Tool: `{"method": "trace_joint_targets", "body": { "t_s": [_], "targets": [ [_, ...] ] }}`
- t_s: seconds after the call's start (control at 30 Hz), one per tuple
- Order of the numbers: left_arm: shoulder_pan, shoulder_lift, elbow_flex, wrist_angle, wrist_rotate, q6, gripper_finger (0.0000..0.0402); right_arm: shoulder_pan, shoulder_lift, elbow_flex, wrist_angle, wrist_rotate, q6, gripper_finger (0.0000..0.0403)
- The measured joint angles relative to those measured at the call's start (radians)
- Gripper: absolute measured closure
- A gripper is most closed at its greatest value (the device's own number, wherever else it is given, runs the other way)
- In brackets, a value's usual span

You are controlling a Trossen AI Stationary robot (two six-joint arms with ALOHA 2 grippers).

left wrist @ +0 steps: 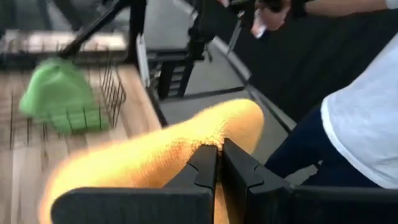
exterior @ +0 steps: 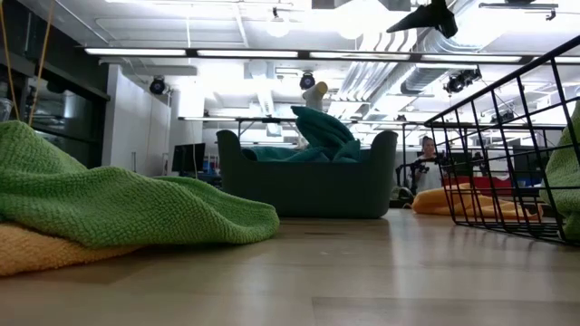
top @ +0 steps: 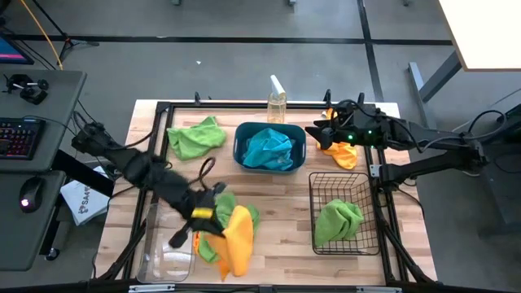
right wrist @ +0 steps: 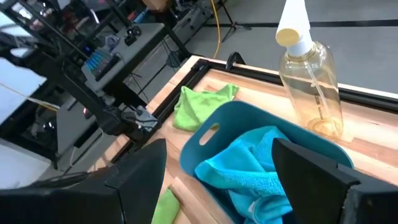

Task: Sort microfiber towel by color & place in baskets
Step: Put the top left orange towel into the transparent bin

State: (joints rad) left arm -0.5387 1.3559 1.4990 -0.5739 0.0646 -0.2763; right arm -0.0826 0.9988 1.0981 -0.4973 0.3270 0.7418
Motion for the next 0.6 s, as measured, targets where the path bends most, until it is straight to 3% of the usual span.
{"method": "trace_joint_targets", "body": {
  "t_s": [0.1, 0.23, 0.33, 0.47, 0.6],
  "targets": [
    [-0.087, -0.024, 0.0, -0.134, -0.119, -0.149, 0.0401, 0.0, 0.008, 0.0, -0.002, -0.015, -0.009, 0.0114],
    [-0.219, -0.08, 0.0, -0.397, -0.273, -0.46, 0.0401, 0.0, 0.009, 0.0, -0.017, -0.028, -0.042, 0.0114],
    [-0.326, -0.119, 0.0, -0.503, -0.346, -0.67, 0.0401, 0.0, 0.009, 0.0, -0.031, -0.039, -0.065, 0.0114],
    [-0.443, -0.149, 0.0, -0.604, -0.369, -0.843, 0.0401, 0.0, 0.009, 0.0, -0.044, -0.047, -0.09, 0.0114],
    [-0.51, -0.145, 0.0, -0.728, -0.305, -0.944, 0.0401, 0.0, 0.009, 0.0, -0.046, -0.047, -0.096, 0.0114]
  ]
}}
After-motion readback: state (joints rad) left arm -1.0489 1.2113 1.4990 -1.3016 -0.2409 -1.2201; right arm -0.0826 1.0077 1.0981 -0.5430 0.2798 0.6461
